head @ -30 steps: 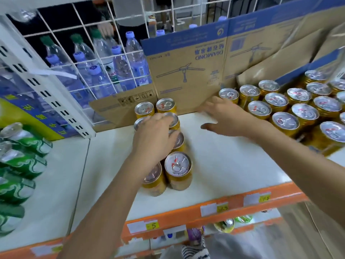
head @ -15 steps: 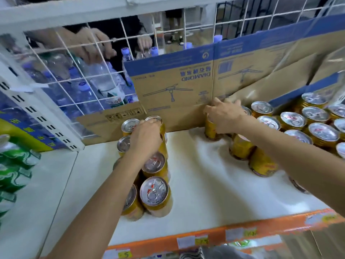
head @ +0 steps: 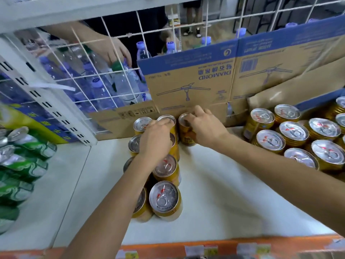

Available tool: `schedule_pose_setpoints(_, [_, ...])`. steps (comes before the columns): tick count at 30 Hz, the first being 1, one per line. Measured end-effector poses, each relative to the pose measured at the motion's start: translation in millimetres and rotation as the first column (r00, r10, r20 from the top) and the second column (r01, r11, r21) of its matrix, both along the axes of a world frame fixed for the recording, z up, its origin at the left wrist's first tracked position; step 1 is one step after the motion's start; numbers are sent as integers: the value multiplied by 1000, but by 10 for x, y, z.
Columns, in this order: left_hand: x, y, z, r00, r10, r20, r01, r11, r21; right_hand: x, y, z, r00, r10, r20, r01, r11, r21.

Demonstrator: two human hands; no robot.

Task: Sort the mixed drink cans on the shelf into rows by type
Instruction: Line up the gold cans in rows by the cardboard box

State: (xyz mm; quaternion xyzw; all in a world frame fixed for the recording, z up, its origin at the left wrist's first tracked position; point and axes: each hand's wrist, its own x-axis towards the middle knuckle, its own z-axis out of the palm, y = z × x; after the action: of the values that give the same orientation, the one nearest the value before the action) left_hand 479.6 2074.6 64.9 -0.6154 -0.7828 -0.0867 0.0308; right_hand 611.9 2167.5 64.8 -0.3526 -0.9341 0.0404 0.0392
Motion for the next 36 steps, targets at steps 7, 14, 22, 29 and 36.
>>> schedule_pose_setpoints(7, [-13, 2, -47, 1000, 12, 20, -13, 999, 38, 21, -18, -103, 1000, 4, -27, -2, 996, 91])
schedule_pose_setpoints(14, [-3, 5, -46, 1000, 13, 17, -13, 999, 31, 53, 20, -114, 994, 39, -99, -34, 998, 50])
schedule_pose_setpoints(22, [16, -11, -29, 999, 17, 48, -18, 999, 31, 101, 53, -142, 980, 52, -194, -59, 998, -31])
schedule_pose_setpoints(29, [43, -12, -5, 998, 22, 52, -23, 1000, 14, 142, 89, -134, 970, 41, -241, -69, 992, -107])
schedule_pose_setpoints(36, [58, -69, 63, 998, 6, 69, -4, 1000, -26, 222, 38, -26, 978, 31, -206, -46, 997, -69])
